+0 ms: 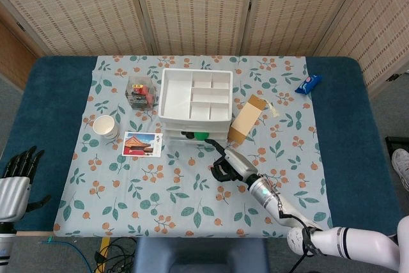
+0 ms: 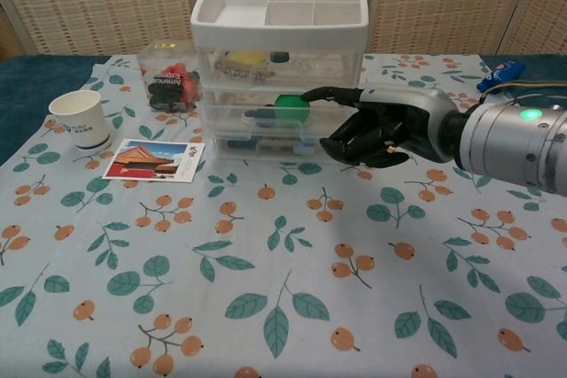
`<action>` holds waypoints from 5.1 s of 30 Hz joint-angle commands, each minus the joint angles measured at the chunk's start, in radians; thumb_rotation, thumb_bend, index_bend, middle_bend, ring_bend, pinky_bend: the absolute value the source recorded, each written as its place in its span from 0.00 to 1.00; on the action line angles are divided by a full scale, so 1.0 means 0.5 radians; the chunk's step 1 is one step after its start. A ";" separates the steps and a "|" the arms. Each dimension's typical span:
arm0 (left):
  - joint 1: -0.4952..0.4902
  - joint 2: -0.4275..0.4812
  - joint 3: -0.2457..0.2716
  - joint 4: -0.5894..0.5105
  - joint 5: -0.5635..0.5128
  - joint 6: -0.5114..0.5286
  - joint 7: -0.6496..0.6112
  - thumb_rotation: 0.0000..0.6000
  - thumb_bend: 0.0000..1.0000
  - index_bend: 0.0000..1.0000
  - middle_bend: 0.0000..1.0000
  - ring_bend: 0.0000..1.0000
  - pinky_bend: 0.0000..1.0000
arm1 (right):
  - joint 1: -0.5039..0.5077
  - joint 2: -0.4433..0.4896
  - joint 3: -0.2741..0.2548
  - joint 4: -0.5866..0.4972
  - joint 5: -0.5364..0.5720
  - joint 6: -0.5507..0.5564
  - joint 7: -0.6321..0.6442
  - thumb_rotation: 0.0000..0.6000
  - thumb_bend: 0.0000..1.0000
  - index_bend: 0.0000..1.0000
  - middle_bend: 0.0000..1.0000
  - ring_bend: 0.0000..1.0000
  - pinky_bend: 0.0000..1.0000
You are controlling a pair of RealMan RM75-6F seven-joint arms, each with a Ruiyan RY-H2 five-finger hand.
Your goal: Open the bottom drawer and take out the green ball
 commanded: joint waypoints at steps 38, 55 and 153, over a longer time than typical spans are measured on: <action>-0.022 -0.006 -0.003 -0.013 -0.020 -0.032 0.032 1.00 0.13 0.00 0.00 0.03 0.07 | 0.035 0.022 -0.039 0.003 0.101 -0.038 -0.066 1.00 0.58 0.19 0.80 0.94 1.00; -0.027 -0.012 0.000 -0.017 -0.025 -0.039 0.041 1.00 0.13 0.00 0.00 0.03 0.07 | -0.043 0.143 -0.146 -0.184 -0.074 -0.063 -0.009 1.00 0.58 0.19 0.80 0.94 1.00; 0.029 -0.021 -0.001 0.014 -0.029 0.028 -0.033 1.00 0.13 0.00 0.00 0.03 0.07 | 0.885 0.134 -0.295 0.289 0.010 -0.143 -1.602 1.00 0.24 0.28 0.93 1.00 1.00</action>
